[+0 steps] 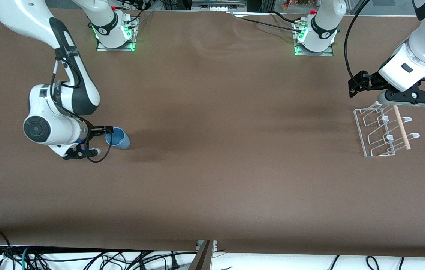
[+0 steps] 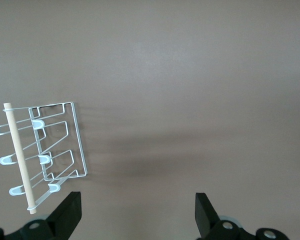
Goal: Transfer cup to left arm and place on rack
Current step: 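Close the right gripper on the blue cup's side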
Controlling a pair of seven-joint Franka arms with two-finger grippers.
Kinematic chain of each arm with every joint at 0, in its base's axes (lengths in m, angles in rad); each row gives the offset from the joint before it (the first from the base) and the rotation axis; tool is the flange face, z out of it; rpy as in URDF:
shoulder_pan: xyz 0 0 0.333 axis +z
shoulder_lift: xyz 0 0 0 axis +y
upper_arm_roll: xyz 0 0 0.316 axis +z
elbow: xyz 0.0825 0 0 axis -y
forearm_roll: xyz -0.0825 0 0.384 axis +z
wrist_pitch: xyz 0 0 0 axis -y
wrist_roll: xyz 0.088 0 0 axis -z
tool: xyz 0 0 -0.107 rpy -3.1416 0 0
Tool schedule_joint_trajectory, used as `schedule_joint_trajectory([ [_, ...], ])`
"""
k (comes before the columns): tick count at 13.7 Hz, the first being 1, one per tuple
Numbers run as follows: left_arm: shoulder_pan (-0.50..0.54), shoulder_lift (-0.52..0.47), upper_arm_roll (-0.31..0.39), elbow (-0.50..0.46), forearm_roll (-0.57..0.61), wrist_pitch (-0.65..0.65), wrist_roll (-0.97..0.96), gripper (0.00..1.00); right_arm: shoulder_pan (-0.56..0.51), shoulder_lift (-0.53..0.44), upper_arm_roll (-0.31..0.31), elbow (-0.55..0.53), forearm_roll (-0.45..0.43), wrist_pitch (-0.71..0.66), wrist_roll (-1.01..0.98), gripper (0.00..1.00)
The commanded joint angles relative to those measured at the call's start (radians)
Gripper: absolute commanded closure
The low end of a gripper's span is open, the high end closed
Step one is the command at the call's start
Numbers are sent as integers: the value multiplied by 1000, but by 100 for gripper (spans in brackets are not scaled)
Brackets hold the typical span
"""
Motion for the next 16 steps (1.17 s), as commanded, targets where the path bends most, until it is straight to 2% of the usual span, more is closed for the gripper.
schedule_joint_trajectory([
  [1,10,-12,-8,0,-14,-18,8,0,4,35,-1,20,-12,29,-6,8],
  [2,10,-12,-8,0,-14,-19,7,0,6,37,-1,20,-12,29,-4,14],
  [4,10,-11,-8,0,-14,-19,8,0,12,46,-1,20,-12,30,-3,43],
  [6,11,-11,-8,0,-14,-19,7,0,27,57,-1,20,-12,47,50,67],
  [8,10,-11,-8,0,-14,-19,7,0,55,67,-1,21,-14,64,107,81],
  [9,10,-11,-8,0,-14,-19,7,0,64,73,-3,20,-14,66,136,93],
  [10,10,-11,-8,0,-14,-19,7,0,70,77,-1,20,-14,67,158,100],
  [16,7,-8,-11,4,-11,-19,5,0,70,72,-1,32,-6,52,160,100],
])
